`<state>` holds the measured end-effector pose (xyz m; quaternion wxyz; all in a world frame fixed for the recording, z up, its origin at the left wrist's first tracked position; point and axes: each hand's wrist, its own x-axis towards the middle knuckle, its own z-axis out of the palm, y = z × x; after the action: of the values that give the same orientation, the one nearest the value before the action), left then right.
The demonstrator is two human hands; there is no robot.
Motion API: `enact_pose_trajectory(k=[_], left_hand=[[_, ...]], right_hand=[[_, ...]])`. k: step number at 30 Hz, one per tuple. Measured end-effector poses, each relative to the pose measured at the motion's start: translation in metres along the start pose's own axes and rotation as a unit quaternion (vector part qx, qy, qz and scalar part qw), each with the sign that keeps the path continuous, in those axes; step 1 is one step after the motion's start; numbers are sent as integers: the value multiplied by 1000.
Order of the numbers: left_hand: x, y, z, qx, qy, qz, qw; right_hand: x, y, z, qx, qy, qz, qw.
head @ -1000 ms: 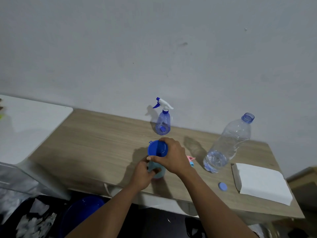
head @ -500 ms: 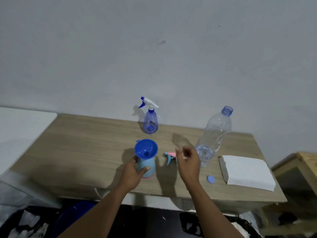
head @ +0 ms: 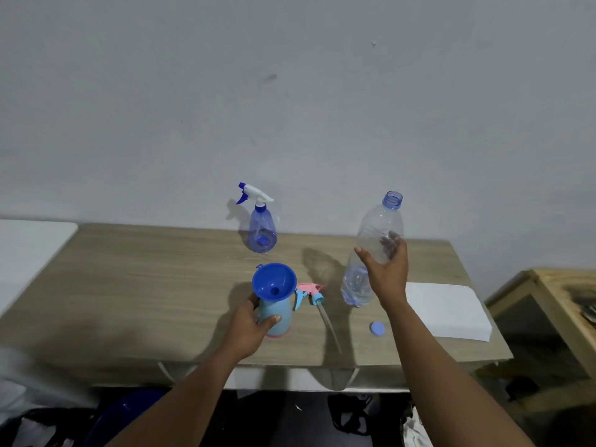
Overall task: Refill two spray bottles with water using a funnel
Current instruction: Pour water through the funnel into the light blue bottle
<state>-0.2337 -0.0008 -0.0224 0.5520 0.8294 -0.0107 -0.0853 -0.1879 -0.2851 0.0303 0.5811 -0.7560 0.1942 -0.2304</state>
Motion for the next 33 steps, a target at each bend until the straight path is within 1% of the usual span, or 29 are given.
enact_pose_trajectory(k=[3, 7, 9, 11, 14, 16, 18, 20, 23, 28, 33], left_hand=[[1, -2, -1, 2, -2, -9, 1000], [0, 1, -1, -2, -5, -7, 1000], [-3, 5, 0, -2, -3, 3, 1000], [-4, 4, 0, -16, 7, 2, 1000], [-7, 6, 1, -60, 45, 12, 997], [-7, 8, 0, -71, 66, 28, 995], [-8, 13, -1, -73, 79, 37, 994], [-11, 19, -2, -70, 94, 41, 992], [-13, 27, -1, -79, 111, 41, 990], [-5, 29, 0, -80, 115, 59, 988], [-4, 27, -1, -106, 111, 58, 986]], right_hand=[[-4, -6, -1, 10, -11, -21, 1000], [-14, -29, -10, 16, -3, -108, 994], [-18, -45, -14, 22, -18, -148, 989], [-23, -59, -16, -3, -60, -182, 982], [-31, -69, -16, -71, -161, -207, 962], [-37, -67, -15, -123, -215, -215, 945], [-41, -61, -14, -196, -256, -235, 917], [-45, -57, -15, -255, -293, -249, 887], [-48, -55, -17, -324, -336, -245, 850], [-46, -55, -23, -427, -379, -228, 789], [-44, -60, -29, -487, -382, -232, 750]])
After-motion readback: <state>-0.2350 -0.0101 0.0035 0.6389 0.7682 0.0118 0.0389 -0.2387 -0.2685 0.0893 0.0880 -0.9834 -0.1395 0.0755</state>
